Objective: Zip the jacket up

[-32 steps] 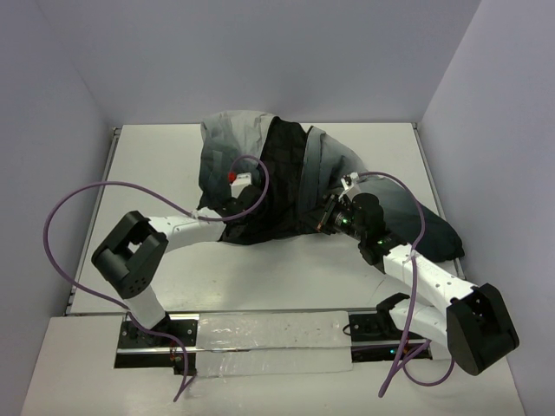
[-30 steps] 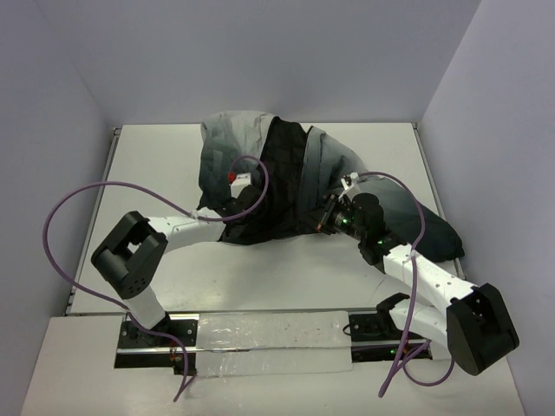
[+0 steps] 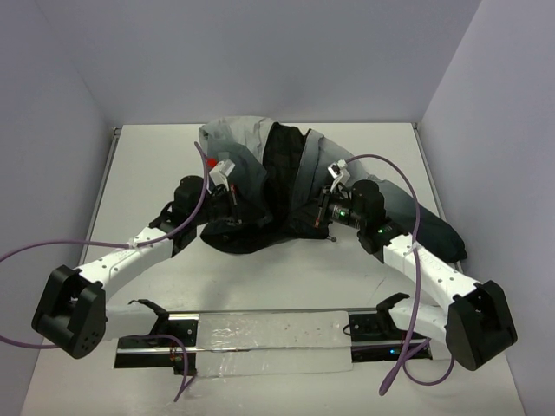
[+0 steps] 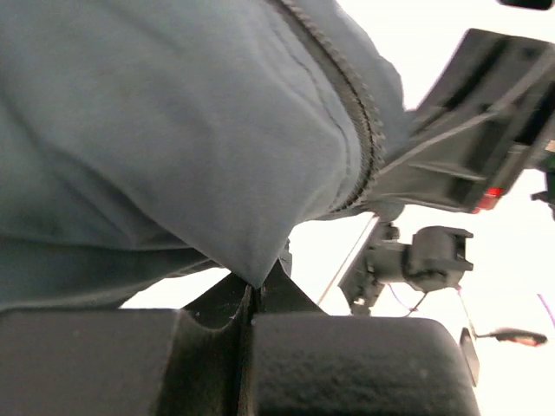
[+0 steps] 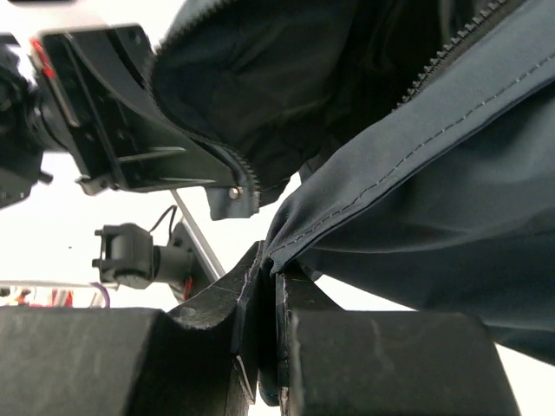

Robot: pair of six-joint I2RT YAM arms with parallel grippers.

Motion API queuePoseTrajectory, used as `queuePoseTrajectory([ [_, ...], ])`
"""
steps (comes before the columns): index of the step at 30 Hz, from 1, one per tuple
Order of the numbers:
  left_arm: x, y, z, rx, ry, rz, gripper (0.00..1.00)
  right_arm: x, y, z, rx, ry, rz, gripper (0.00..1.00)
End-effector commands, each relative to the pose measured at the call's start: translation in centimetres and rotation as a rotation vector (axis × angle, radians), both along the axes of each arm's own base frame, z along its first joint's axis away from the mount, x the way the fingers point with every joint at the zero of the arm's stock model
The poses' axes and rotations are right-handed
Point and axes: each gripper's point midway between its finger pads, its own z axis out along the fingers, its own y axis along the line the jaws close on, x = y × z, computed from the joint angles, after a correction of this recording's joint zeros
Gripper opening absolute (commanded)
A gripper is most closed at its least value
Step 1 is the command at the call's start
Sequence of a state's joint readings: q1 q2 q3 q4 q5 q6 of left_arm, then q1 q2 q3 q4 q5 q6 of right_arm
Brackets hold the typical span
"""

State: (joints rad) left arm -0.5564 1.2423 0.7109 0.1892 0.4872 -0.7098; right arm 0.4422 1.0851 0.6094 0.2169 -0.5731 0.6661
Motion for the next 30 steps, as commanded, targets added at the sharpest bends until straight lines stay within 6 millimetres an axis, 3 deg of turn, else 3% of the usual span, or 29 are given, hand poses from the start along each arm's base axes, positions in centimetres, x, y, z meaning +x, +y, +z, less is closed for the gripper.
queuePoseTrajectory([
  [1,-1.0,-1.5,5.2,-0.148,-0.141,-0.12,0.0,-0.8,1.3,3.1,0.027,-0.115,0.105,0.0],
  [10,-0.8,-0.8,6.5,-0.163,-0.237,-0.085,0.0,-1.3,2.1,3.4,0.06,-0.121,0.147,0.0],
  [16,-1.8,-1.3,6.7,-0.177,-0.249,-0.157,0.0,-1.0,2.2,4.0,0.1,-0.122,0.132,0.0],
  [21,-2.6,-1.7,6.3,-0.198,-0.216,-0.213,0.0,-0.2,1.9,4.8,0.153,-0.131,0.039,0.0],
  [30,-2.7,-1.4,6.6,-0.224,-0.193,-0.18,0.0,3.2,-0.1,5.0,0.195,-0.134,-0.278,0.0],
])
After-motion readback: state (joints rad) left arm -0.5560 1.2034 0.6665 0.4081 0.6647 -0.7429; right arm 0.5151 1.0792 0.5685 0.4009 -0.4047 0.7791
